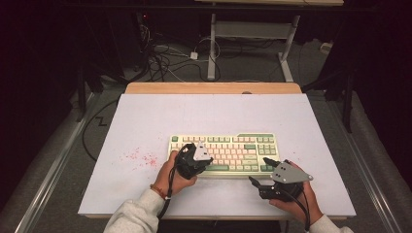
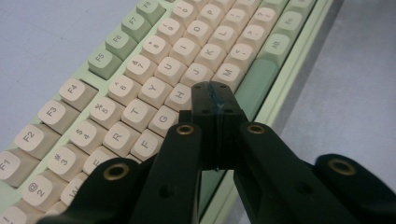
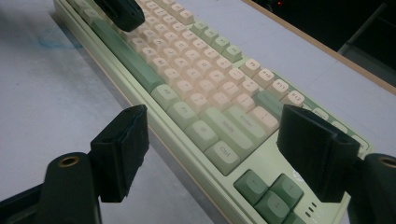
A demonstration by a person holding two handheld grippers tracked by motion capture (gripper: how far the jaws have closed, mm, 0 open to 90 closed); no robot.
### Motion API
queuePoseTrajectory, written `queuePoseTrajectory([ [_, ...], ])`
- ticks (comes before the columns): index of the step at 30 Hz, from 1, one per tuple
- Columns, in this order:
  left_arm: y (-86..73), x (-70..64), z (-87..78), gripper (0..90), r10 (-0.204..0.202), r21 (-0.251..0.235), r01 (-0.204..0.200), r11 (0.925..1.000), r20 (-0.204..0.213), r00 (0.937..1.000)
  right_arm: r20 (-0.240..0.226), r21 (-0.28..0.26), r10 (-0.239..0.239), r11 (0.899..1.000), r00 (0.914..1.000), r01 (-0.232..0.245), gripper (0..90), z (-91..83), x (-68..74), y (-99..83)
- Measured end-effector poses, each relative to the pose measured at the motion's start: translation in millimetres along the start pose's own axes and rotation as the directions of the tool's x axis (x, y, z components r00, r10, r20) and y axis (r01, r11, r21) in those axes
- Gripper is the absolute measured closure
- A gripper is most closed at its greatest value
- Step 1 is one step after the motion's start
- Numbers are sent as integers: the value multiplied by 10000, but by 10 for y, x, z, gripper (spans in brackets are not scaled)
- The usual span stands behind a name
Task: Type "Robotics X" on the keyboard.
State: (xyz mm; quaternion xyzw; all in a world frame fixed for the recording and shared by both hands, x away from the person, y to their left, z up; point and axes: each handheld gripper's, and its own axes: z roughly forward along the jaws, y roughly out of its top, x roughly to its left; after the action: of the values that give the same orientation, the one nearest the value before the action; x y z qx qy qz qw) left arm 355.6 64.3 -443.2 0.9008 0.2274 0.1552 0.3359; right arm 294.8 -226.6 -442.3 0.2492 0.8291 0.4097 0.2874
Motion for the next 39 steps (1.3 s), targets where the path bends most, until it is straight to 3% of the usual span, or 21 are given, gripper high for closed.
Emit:
queuePoseTrajectory([
  [20,36,38,159,871,44,570,-18,9984,-458,9989,-24,18,-61,10000,10000,61,259,8,4,-5],
  [30,39,60,0,846,105,77,-99,9999,-716,9974,-6,48,-45,10000,10000,45,259,2,-5,-5],
  [39,-19,87,-153,733,138,-473,-192,9987,-1124,9936,-1,63,-66,10000,10000,66,259,3,-10,-6],
])
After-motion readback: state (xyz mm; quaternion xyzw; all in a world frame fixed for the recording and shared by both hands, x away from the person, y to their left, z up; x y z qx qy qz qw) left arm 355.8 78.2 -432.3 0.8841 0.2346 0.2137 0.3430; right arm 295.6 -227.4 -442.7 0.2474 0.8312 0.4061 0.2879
